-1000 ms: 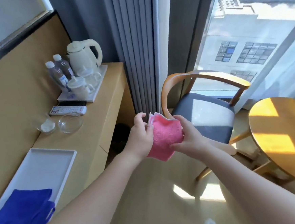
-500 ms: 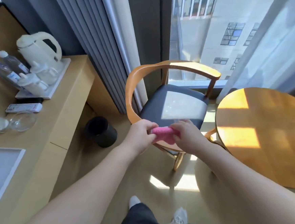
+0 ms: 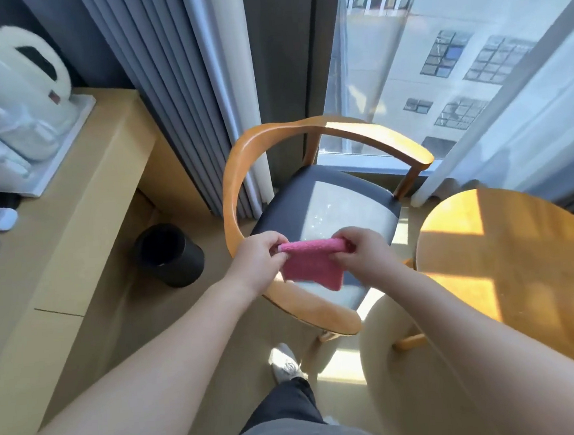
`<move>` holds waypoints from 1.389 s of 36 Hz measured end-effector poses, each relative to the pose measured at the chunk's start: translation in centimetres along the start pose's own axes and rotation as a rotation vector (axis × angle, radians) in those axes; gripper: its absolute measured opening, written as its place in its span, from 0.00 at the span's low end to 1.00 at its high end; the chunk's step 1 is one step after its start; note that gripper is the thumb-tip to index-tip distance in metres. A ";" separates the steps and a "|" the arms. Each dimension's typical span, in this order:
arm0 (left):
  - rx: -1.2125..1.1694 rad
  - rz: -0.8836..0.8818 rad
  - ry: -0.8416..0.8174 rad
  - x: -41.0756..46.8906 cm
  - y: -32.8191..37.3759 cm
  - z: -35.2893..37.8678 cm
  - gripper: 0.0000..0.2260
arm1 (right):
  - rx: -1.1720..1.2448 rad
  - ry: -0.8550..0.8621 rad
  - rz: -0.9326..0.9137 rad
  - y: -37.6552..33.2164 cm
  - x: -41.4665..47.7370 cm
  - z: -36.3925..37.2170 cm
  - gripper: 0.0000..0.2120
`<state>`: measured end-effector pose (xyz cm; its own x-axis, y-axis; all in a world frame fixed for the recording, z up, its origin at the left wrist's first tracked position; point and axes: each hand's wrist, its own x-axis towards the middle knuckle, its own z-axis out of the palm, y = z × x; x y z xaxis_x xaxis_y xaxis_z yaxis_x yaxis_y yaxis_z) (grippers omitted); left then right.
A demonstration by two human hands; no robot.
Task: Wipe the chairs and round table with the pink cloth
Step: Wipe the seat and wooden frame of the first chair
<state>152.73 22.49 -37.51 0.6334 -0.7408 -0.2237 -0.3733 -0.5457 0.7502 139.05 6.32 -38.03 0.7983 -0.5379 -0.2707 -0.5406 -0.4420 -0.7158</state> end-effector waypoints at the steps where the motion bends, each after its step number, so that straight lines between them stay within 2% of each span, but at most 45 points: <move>1: 0.001 0.005 0.000 0.8 -0.3 0.0 0.03 | -0.001 0.002 0.009 0.1 0.9 0.0 0.12; 5: 0.019 0.022 -0.014 3.6 -1.6 0.3 0.03 | 0.016 0.003 0.032 0.4 4.2 0.2 0.12; 8: 0.034 -0.033 0.007 5.1 -3.1 0.7 0.06 | 0.018 -0.032 0.044 0.8 6.5 0.7 0.10; 12: 0.079 -0.157 0.050 6.6 -5.6 1.4 0.12 | 0.053 -0.102 0.171 1.7 9.8 2.0 0.03; 15: 0.124 -0.250 0.090 7.7 -7.7 2.3 0.12 | 0.061 -0.163 0.199 2.4 12.8 2.8 0.03; 18: 0.211 -0.374 0.180 8.8 -9.8 3.6 0.14 | 0.034 -0.196 0.120 3.7 15.5 3.6 0.08; 21: 0.235 -0.523 0.304 9.8 -12.2 5.3 0.18 | -0.051 -0.252 0.055 5.3 18.5 5.0 0.08; 24: 0.245 -0.637 0.339 10.4 -14.5 7.7 0.22 | -0.131 -0.317 0.147 7.3 21.3 7.3 0.10; 26: 0.275 -0.657 0.321 10.9 -15.6 9.4 0.24 | -0.180 -0.336 0.183 8.5 22.8 8.8 0.08; 30: 0.312 -0.640 0.446 11.7 -16.1 12.1 0.23 | -0.172 -0.345 0.010 10.6 25.0 11.2 0.08; 32: 0.307 -0.640 0.501 11.8 -16.2 12.5 0.23 | -0.158 -0.361 -0.013 11.3 26.2 12.3 0.05; 39: 0.340 -0.625 0.503 11.7 -16.7 12.6 0.25 | -0.191 -0.337 -0.142 11.1 30.6 16.7 0.01; 41: 0.351 -0.625 0.499 11.7 -16.9 12.6 0.25 | -0.193 -0.348 -0.232 10.9 30.5 18.4 0.05; 43: 0.349 -0.623 0.492 11.7 -16.9 12.6 0.26 | -0.271 -0.449 -0.343 11.4 30.0 20.3 0.06; 47: 0.349 -0.600 0.495 11.8 -16.8 12.4 0.26 | -0.541 -0.781 -0.451 13.5 28.4 23.1 0.11; 50: 0.334 -0.589 0.498 11.6 -16.7 12.3 0.26 | -0.515 -0.739 -0.606 14.8 27.3 23.5 0.12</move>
<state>158.01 18.17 -60.24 0.9834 -0.0819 -0.1618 -0.0193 -0.9345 0.3555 159.14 1.98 -71.17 0.8395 0.3600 -0.4070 0.0886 -0.8296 -0.5513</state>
